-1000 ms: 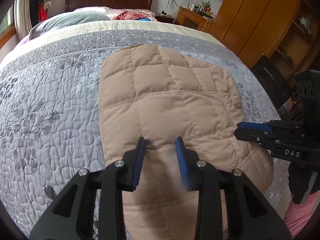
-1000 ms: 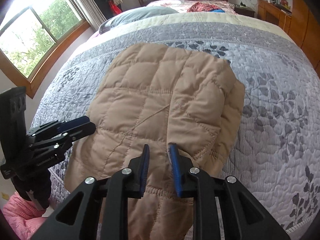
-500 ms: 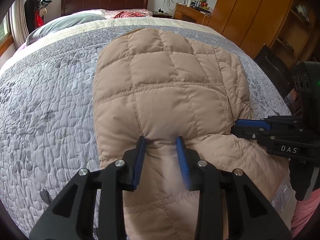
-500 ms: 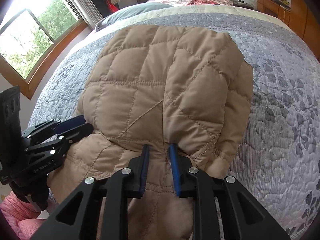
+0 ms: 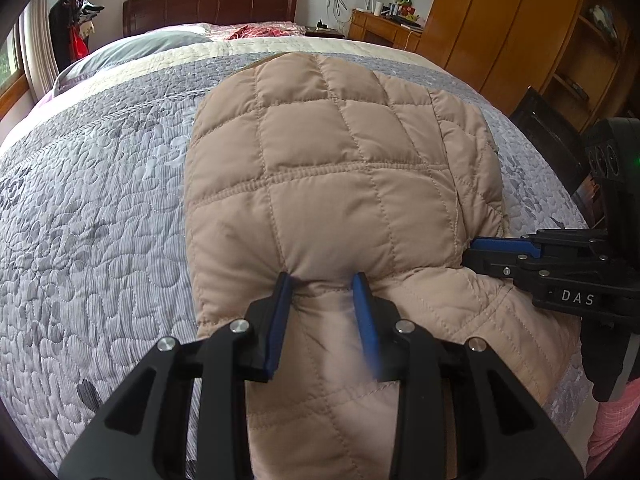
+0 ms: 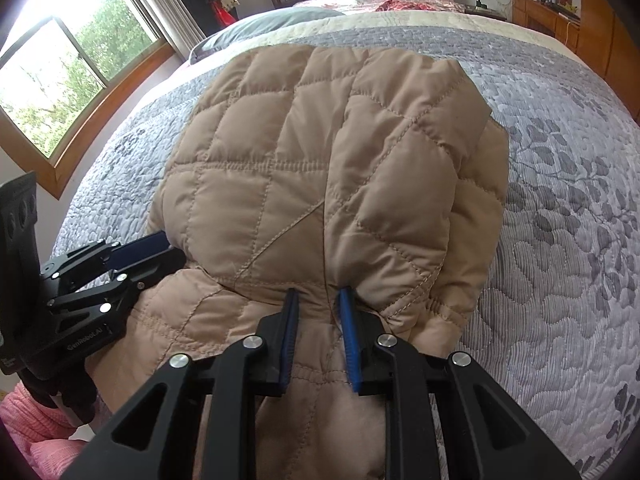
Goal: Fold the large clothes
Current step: 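Grasp the end of the folded tan coat with both grippers, then lift the coat end with both grippers and fold it over the bundle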
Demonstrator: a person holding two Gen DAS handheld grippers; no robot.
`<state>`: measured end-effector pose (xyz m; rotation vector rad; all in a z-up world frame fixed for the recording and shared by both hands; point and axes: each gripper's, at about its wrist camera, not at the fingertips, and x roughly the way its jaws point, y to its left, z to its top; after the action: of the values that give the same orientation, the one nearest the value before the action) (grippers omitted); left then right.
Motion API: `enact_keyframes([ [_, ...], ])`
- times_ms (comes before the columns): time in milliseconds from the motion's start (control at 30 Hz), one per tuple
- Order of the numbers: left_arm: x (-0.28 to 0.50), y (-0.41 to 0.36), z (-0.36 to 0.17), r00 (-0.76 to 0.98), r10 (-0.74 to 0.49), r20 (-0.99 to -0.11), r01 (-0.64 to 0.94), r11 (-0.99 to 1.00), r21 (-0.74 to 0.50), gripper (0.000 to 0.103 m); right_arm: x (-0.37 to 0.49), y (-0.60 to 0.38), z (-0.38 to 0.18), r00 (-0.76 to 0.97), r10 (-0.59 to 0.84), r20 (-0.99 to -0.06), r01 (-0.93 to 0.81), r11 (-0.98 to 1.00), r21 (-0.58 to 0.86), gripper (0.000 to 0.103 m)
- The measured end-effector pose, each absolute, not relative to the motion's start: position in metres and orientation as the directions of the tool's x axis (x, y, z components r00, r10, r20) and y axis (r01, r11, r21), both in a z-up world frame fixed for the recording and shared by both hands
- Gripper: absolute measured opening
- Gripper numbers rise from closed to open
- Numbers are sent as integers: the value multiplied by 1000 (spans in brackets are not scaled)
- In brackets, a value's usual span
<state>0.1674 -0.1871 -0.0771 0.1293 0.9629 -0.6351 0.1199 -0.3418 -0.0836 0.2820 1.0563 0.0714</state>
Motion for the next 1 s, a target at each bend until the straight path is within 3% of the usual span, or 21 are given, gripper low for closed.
enact_keyframes([
  [367,166,-182,-68,414,-458,-787,560,809,-176,32,118,-344,-78,497,215,-841,76,954,289,22],
  [467,163,-175,-59,418,-473,-776,569,802,-181,40,112,-348,-66,523,235,-819,47,952,304,33],
  [533,163,-170,-54,423,-474,-772,570,802,-180,49,107,-351,-59,542,252,-801,30,947,319,52],
  [667,164,-156,-45,457,-468,-757,562,811,-162,61,93,-362,-39,606,226,-762,34,950,309,68],
  [733,167,-149,-42,463,-472,-751,556,814,-169,63,89,-375,-35,624,221,-750,55,944,325,82],
  [1000,174,-134,-42,454,-476,-753,545,817,-187,73,90,-430,-61,614,334,-715,136,848,513,88],
])
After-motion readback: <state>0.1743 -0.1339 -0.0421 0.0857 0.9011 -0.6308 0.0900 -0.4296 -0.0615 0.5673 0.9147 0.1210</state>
